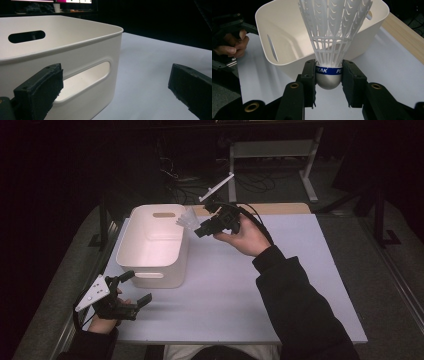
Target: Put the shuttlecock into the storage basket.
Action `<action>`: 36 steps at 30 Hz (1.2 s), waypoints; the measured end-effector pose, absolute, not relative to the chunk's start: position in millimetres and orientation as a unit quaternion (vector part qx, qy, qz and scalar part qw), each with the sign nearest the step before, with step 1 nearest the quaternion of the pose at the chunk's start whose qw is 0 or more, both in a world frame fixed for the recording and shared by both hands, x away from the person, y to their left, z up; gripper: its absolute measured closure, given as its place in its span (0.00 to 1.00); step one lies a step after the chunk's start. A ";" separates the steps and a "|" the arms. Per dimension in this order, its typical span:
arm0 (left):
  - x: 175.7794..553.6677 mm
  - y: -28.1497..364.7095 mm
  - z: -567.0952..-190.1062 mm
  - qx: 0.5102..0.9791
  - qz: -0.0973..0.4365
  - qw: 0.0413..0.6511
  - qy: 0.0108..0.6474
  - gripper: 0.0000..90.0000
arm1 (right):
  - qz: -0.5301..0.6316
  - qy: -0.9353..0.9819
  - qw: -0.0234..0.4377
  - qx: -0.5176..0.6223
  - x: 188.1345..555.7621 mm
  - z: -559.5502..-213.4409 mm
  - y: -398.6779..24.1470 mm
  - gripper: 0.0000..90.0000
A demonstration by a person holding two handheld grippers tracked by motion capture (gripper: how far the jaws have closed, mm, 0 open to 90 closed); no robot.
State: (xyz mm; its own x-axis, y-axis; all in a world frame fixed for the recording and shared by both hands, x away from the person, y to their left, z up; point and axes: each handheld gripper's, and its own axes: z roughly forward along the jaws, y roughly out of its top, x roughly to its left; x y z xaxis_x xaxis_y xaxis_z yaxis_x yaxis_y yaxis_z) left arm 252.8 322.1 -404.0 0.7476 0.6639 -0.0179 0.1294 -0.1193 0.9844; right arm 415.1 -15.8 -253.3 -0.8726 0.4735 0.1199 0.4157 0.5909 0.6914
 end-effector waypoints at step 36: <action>253.0 322.5 -404.0 0.715 0.221 0.603 0.277 0.00 | 0.375 0.898 0.021 0.228 423.4 -257.9 22.3 0.71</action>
